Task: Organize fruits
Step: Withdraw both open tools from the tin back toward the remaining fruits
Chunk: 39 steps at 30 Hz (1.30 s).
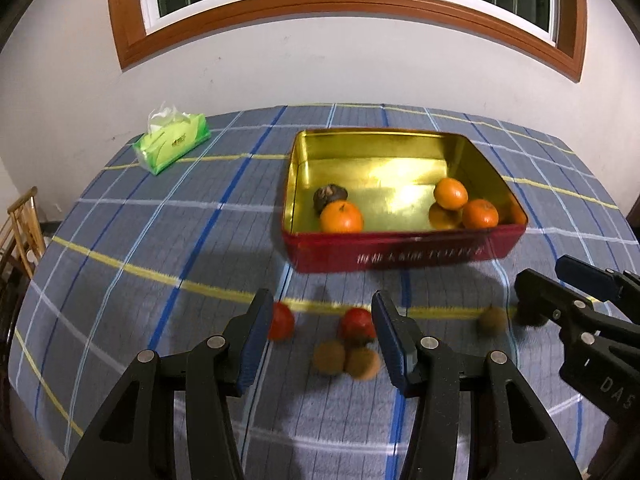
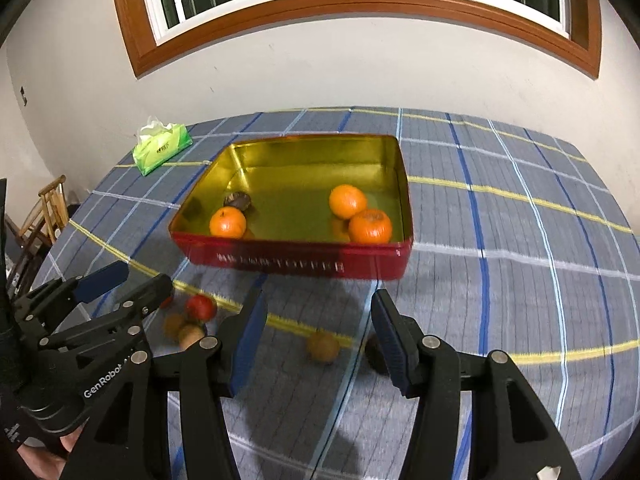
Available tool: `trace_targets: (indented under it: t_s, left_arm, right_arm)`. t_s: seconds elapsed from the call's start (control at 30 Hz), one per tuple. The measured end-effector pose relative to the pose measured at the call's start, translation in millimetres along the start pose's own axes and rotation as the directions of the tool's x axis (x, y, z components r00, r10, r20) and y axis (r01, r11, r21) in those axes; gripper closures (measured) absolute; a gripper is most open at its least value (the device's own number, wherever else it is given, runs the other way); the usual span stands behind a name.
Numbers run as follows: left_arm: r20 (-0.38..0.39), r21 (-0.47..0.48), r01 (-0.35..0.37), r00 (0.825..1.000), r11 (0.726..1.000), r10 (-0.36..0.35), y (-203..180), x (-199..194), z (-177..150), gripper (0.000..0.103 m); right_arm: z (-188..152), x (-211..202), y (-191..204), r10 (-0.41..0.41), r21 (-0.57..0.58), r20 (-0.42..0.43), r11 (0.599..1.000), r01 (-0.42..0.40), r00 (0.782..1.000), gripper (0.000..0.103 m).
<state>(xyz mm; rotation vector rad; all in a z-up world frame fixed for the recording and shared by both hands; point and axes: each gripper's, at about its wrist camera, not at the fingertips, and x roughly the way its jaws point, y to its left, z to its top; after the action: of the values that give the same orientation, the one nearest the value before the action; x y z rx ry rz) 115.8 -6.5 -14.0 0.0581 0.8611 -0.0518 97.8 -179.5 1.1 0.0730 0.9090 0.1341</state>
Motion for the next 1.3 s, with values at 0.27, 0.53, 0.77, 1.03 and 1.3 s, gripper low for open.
trace_targets:
  t_s: [0.27, 0.53, 0.77, 1.03, 1.3]
  left_arm:
    - [0.002, -0.002, -0.005, 1.000, 1.000, 0.005, -0.1, -7.5, -13.5, 0.051]
    - [-0.001, 0.004, 0.002, 1.000, 1.000, -0.002, -4.4, -11.9, -21.6, 0.051]
    - [-0.003, 0.010, 0.008, 1.000, 1.000, -0.008, -7.5, -15.3, -26.6, 0.051]
    - [-0.012, 0.012, 0.013, 1.000, 1.000, -0.013, -8.9, -16.5, -35.7, 0.051]
    - [-0.028, -0.001, 0.011, 1.000, 1.000, -0.011, -0.2, -14.1, -45.9, 0.051]
  right_arm:
    - [-12.0, -9.0, -1.1, -0.006, 0.013, 0.011, 1.000, 0.006, 1.000, 0.051]
    - [-19.3, -13.6, 0.9, 0.005, 0.015, 0.008, 1.000, -0.005, 1.000, 0.051]
    - [-24.6, -16.8, -0.4, 0.001, 0.018, 0.008, 1.000, -0.001, 1.000, 0.051]
    - [-37.5, -18.0, -4.0, -0.011, 0.020, -0.007, 1.000, 0.011, 1.000, 0.051]
    - [-46.6, -19.0, -11.1, -0.025, 0.029, -0.020, 0.999, 0.025, 0.999, 0.052]
